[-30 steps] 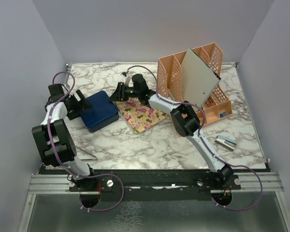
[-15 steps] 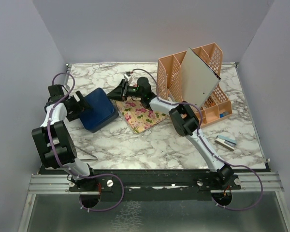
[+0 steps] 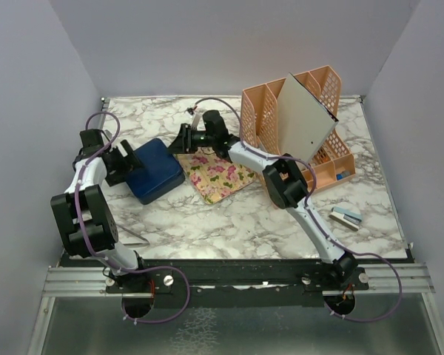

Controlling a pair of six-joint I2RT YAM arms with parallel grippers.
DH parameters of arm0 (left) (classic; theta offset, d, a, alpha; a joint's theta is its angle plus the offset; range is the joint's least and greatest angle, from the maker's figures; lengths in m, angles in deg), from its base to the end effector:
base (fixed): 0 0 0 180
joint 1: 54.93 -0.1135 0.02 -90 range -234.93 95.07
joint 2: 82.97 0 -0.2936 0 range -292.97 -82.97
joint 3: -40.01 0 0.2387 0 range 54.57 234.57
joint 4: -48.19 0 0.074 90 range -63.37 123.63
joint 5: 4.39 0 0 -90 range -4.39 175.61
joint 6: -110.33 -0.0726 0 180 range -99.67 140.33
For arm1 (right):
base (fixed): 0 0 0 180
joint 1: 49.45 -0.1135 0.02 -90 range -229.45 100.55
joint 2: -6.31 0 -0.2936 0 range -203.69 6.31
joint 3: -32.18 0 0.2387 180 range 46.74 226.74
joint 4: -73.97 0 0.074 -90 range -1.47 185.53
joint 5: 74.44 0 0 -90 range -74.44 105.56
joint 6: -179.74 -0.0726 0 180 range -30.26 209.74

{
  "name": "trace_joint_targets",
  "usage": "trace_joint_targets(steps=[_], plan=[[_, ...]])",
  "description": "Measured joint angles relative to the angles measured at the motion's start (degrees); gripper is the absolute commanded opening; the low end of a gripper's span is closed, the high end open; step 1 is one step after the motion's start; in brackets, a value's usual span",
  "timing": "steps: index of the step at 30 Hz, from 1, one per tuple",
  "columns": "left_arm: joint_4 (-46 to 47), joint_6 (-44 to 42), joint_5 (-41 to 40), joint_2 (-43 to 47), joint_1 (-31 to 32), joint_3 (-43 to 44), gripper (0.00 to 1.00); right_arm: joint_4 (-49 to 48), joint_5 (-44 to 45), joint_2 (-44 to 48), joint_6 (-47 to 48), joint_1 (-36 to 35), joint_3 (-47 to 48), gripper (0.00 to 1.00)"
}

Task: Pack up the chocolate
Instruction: Adjust the packing box at the center of the board.

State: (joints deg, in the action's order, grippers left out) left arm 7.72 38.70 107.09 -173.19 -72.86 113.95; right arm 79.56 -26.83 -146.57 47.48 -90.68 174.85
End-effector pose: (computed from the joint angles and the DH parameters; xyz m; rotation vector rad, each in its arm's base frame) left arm 0.3201 0.0756 0.2218 -0.6503 2.4426 -0.4816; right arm 0.4483 0.4580 0.1703 -0.5823 2.0537 1.6242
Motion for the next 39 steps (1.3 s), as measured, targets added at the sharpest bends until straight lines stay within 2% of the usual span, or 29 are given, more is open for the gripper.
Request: trace_joint_targets(steps=[8,11,13,16,23,28,32,33,35,39], plan=[[0.09,0.63,-2.51,0.90,0.33,-0.68,0.89,-22.51,-0.74,-4.13,-29.20,0.50,-0.85,0.40],[-0.07,0.70,-2.51,0.92,0.33,-0.72,0.89,-25.57,-0.74,-5.07,-36.00,0.61,-0.94,0.41],[-0.15,0.85,-2.47,1.03,0.33,-0.70,0.89,-25.70,-0.76,-5.09,-37.09,0.63,-1.03,0.43],[-0.26,1.01,-2.62,1.05,0.50,-0.70,0.89,-23.52,-1.40,-5.01,-32.85,0.70,-0.72,0.45],[-0.42,5.99,-1.51,0.74,1.68,-0.70,0.81,2.10,0.83,-1.27,-2.19,0.59,4.44,0.45],[-0.44,11.30,1.62,0.74,3.04,-0.70,0.74,10.43,6.21,2.49,12.04,0.24,4.35,0.43],[-1.75,12.48,1.81,0.74,3.39,-0.70,0.60,7.87,6.05,3.56,12.22,0.02,3.15,0.42],[-2.60,12.50,1.81,0.74,3.39,-0.70,0.57,4.48,5.16,3.69,10.12,0.02,2.01,0.42],[-4.31,12.39,1.77,0.74,3.41,-0.70,0.45,-1.42,3.56,3.74,5.40,0.02,0.24,0.41],[-7.91,12.35,2.14,1.11,3.43,-0.04,0.28,-7.82,2.05,3.74,-2.71,0.02,-1.36,0.40]])
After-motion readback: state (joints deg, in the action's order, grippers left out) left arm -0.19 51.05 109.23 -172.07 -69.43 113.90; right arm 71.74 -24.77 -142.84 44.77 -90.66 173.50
